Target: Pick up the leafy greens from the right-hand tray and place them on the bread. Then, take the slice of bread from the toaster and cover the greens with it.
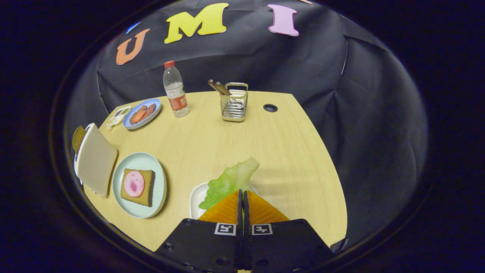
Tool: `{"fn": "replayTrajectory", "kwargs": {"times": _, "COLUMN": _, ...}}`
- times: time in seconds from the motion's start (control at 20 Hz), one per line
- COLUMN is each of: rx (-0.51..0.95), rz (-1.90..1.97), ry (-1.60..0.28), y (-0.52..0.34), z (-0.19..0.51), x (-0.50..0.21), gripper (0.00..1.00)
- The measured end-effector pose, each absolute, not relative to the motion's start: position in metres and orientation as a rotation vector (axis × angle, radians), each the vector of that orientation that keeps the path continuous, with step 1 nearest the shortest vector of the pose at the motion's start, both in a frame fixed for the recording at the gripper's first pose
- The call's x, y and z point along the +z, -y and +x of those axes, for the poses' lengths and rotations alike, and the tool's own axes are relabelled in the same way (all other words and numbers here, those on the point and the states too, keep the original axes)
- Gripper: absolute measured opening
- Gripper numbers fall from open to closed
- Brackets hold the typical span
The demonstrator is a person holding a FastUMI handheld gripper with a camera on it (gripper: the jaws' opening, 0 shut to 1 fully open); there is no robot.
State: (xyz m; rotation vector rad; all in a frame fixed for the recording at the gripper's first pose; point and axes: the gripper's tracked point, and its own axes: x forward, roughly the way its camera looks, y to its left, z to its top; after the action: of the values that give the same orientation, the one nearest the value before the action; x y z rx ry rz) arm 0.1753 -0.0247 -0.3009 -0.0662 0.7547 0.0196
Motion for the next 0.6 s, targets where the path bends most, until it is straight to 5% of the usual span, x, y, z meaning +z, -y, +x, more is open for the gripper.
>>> {"fn": "replayTrajectory", "kwargs": {"times": 0.6, "rx": 0.052, "rz": -0.078, "ry": -0.693, "y": -0.088, "z": 0.129, "x": -0.252, "gripper": 0.01}}
